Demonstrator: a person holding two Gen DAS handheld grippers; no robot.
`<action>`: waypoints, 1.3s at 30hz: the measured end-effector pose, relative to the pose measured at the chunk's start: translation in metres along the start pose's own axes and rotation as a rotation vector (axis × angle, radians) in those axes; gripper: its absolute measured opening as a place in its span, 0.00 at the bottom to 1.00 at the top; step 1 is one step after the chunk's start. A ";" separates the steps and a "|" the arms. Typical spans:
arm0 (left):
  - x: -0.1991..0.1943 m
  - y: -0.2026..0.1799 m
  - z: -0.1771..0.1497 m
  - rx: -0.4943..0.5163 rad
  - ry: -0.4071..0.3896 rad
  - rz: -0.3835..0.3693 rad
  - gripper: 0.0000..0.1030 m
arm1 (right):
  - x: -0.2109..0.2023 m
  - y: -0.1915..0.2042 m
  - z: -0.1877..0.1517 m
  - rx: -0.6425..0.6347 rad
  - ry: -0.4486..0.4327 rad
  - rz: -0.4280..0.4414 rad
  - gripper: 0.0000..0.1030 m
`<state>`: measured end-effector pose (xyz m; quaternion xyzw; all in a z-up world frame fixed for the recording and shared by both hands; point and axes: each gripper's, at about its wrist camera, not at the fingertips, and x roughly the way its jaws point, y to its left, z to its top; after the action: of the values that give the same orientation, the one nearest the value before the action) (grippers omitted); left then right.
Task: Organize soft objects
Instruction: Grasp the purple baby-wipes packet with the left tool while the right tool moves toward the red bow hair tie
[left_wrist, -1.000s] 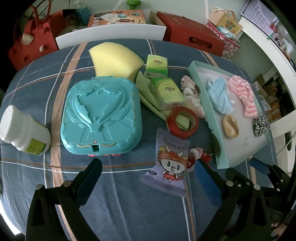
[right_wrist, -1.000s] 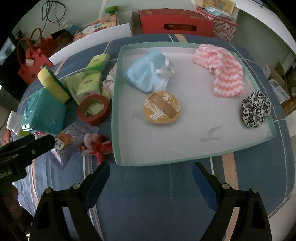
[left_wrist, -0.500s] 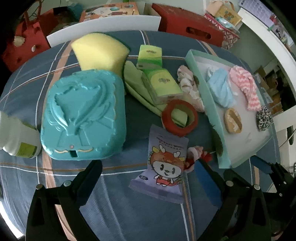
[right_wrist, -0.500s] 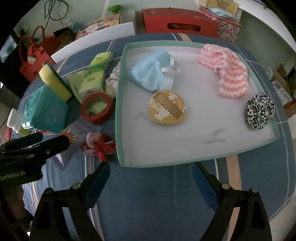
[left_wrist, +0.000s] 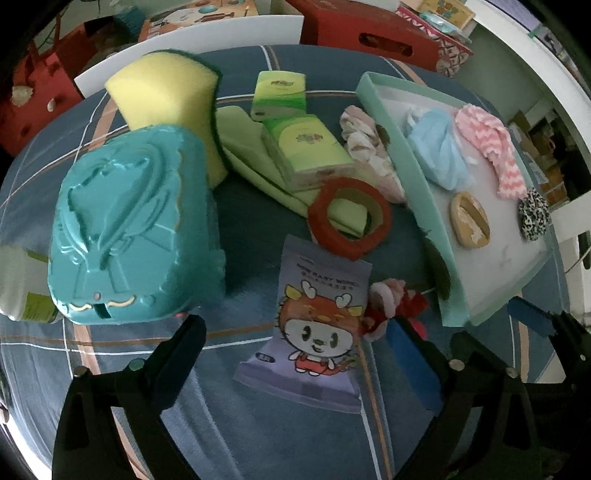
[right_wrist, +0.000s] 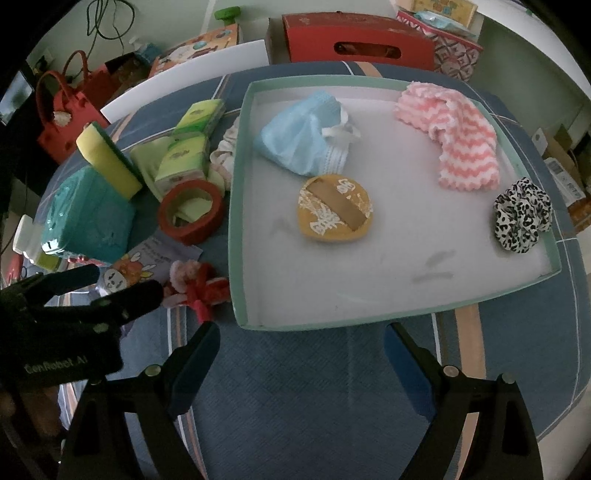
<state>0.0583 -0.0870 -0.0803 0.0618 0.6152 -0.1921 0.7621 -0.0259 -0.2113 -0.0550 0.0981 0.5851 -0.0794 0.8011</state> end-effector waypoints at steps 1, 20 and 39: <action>0.000 -0.001 0.000 0.004 -0.001 -0.006 0.81 | 0.001 -0.001 0.000 0.003 0.000 0.003 0.89; 0.004 0.002 -0.011 -0.006 -0.006 -0.017 0.55 | -0.015 0.008 0.001 -0.052 -0.064 0.000 0.89; -0.025 0.024 -0.031 -0.017 -0.041 0.014 0.56 | -0.019 0.090 0.010 -0.555 -0.046 0.008 0.88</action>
<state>0.0346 -0.0494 -0.0671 0.0559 0.6006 -0.1826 0.7764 -0.0008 -0.1264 -0.0284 -0.1246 0.5656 0.0849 0.8108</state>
